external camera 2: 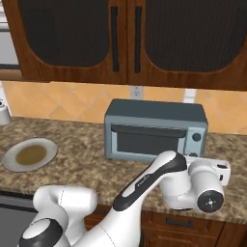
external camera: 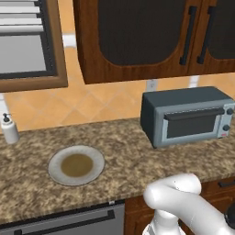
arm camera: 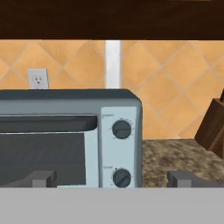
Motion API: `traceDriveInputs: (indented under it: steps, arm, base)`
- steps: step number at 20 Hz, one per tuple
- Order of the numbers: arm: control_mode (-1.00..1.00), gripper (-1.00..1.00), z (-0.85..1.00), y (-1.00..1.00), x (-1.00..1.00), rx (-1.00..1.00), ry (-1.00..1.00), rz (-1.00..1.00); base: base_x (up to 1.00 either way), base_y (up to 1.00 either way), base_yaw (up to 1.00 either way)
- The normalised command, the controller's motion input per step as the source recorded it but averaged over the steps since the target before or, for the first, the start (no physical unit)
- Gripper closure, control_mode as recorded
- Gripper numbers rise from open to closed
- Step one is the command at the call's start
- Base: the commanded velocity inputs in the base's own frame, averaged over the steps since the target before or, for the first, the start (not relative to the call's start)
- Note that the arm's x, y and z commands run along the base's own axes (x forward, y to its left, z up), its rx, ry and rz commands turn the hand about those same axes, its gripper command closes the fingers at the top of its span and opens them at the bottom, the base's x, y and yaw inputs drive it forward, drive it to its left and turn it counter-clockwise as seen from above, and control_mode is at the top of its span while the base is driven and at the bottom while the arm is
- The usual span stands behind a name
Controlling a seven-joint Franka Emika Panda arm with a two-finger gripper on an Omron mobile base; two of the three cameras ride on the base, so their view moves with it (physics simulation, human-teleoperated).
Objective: Pick up the kebab skewer and baguette bread, and place them inside the toaster oven. Close the toaster oven door and start by setting the timer.
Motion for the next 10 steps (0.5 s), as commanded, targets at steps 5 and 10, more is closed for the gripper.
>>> traceDriveInputs:
  steps: [5, 10]
  arm:
    - [1.00, -1.00, 0.00, 0.00, 0.00, 0.00, 0.00, 0.00]
    - [1.00, -1.00, 0.00, 0.00, 0.00, 0.00, 0.00, 0.00]
  base:
    - [0.25, -0.30, 0.00]
    - [0.58, -0.01, 0.00]
